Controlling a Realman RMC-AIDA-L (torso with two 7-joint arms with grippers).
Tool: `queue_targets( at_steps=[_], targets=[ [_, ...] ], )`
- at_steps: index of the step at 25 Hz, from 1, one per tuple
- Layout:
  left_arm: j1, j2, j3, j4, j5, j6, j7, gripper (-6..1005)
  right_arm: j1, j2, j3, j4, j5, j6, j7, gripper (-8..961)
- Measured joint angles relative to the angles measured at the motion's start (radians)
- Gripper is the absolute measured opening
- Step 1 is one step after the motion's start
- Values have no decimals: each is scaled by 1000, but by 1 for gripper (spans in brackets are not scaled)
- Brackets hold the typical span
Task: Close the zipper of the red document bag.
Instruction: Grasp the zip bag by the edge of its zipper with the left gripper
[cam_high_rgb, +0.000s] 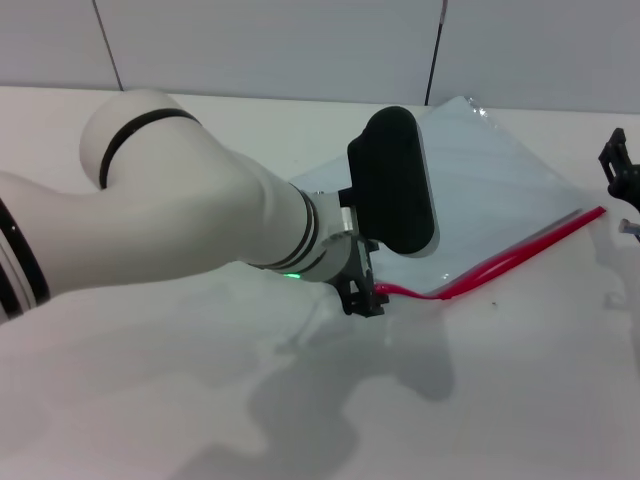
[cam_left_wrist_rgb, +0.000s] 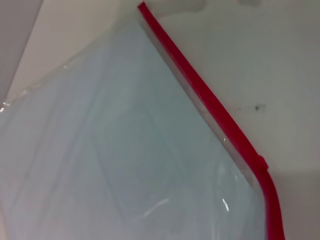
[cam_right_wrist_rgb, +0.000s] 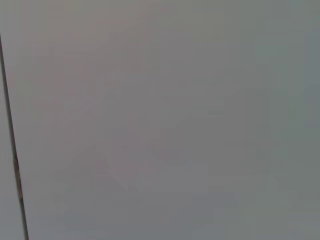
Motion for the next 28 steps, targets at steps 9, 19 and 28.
queue_targets(
  at_steps=[9,19,28],
  targets=[
    [-1,0,-2,-35,-5,-38,3,663,1,0,-2,0,13,0,0,730],
    [1,0,-1,-50,-2,-61,5,546,1,0,-2,0,14,0,0,728],
    [8,0,-9,-76,-1,-114,-29,218,2,0,-3,0,13,-22,-1,726]
  ],
)
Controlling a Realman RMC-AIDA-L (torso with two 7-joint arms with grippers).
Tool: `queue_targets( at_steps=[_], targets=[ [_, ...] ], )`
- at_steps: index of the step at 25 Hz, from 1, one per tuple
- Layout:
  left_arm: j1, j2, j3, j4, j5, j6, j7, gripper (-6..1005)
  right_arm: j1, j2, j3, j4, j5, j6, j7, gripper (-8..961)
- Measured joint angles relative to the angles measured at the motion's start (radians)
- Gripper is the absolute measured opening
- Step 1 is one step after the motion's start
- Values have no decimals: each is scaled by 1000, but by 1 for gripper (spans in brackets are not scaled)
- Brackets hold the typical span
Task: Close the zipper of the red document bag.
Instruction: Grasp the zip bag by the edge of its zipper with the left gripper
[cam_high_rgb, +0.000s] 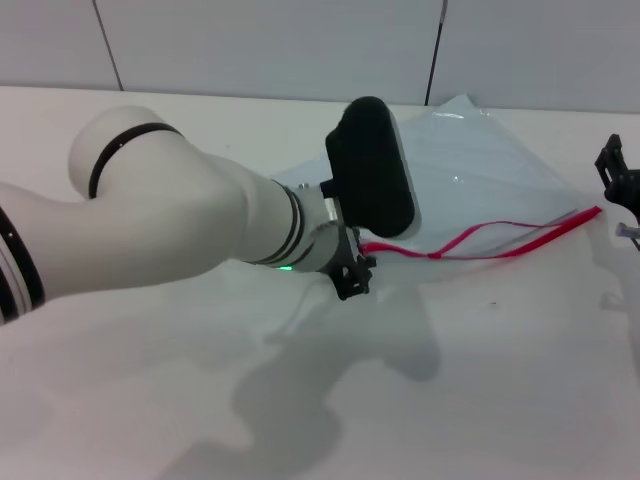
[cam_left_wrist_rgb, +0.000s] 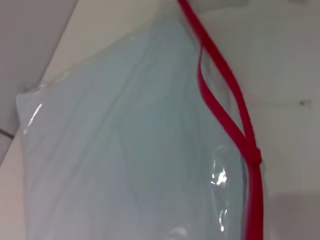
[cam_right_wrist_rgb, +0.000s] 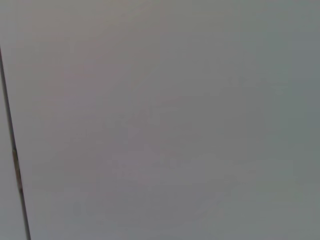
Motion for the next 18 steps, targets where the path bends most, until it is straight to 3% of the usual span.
queue_targets(
  at_steps=[3,10,15,18],
  targets=[
    [0,2,-10,-4,0,-9,-32,127,1,0,-1,-3,-1,0,0,726],
    [37,3,-54,3,0,-48,-35,98,2,-4,2,-28,-1,1,-1,725],
    [66,6,-92,23,4,-55,-32,78,14,-17,59,-61,5,-91,-1,724],
    [97,6,-115,65,28,-57,-29,71,14,-40,73,-110,-8,-130,-1,724]
  ],
)
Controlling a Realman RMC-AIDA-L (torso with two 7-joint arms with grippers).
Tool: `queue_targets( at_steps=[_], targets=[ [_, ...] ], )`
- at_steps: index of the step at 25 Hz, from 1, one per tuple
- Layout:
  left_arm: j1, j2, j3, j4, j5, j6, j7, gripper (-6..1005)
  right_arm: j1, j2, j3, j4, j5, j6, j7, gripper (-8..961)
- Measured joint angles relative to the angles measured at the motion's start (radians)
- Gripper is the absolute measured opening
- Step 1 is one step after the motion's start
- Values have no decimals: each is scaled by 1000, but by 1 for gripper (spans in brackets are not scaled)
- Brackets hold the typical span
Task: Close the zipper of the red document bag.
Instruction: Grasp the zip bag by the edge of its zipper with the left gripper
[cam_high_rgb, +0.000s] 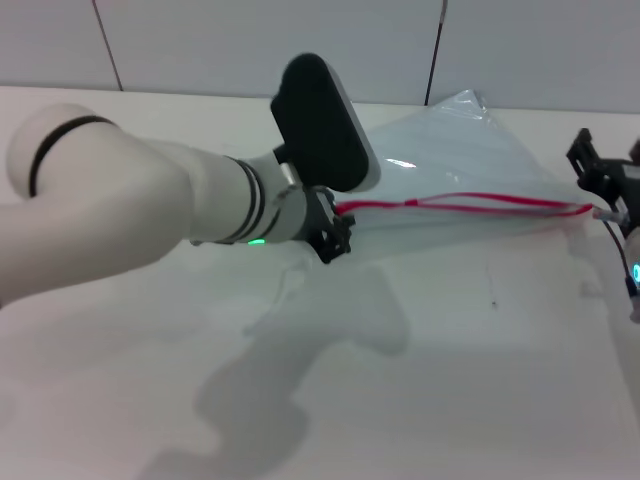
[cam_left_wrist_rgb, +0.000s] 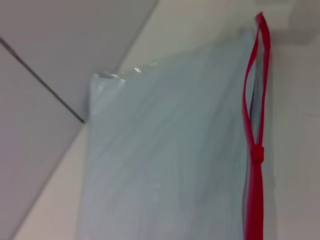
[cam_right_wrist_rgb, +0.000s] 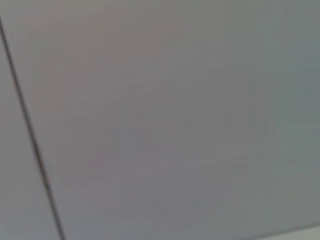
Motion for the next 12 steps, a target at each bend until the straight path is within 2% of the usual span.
queue_targets(
  at_steps=[5,6,7,10,11,12],
  targets=[
    [59,0,-25,81,47,-38,-4,68,-19,-84,-3,-150,-20,-42,0,723],
    [73,0,-25,90,49,-55,-2,68,-27,-119,8,-209,-62,-85,0,723],
    [85,0,-25,98,50,-70,0,68,-27,-119,8,-209,-62,-85,0,722],
    [118,1,-25,126,52,-112,7,69,-36,-165,37,-284,-131,-167,0,722],
    [124,2,-26,132,53,-120,7,69,-52,-190,61,-336,-171,-201,0,722],
    [127,2,-28,134,56,-126,8,69,-62,-203,75,-363,-193,-215,0,722]
  ],
)
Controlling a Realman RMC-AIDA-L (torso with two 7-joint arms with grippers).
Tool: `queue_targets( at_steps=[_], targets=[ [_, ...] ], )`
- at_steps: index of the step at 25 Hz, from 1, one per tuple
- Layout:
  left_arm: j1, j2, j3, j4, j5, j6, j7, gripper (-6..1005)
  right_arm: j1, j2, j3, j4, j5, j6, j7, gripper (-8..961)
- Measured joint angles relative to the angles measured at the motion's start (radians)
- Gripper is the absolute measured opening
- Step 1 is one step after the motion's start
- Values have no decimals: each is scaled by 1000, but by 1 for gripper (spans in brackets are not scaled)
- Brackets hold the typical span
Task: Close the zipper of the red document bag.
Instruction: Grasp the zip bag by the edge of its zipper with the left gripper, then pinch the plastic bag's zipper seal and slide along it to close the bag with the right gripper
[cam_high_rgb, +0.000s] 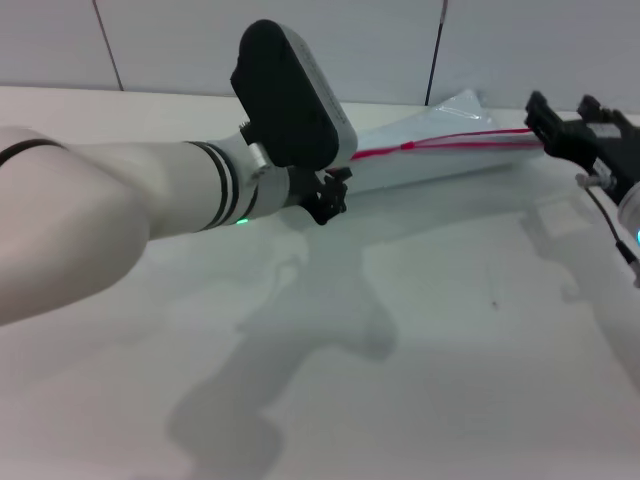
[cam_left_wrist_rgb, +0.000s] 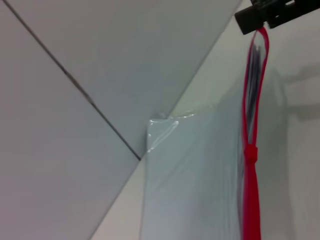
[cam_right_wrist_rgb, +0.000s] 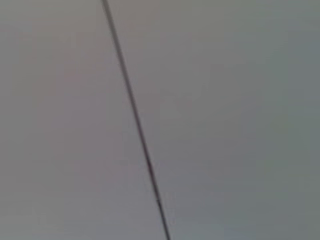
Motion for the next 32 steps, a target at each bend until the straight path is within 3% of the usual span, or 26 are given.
queue_targets(
  at_steps=[4,14,27,31,32],
  targets=[
    [10,-2,-16,2,9,-7,0,67,-29,-16,64,-67,-84,-67,0,721],
    [42,-1,-17,18,9,-50,1,59,-131,-16,330,-255,-363,-369,0,709],
    [54,-2,-9,20,11,-83,2,58,-111,-6,512,-359,-448,-707,-43,709],
    [54,-2,-9,20,11,-84,2,58,-100,29,587,-393,-443,-823,-118,699],
    [54,-2,-9,20,11,-84,2,58,-91,71,656,-401,-441,-911,-191,693]
  ],
)
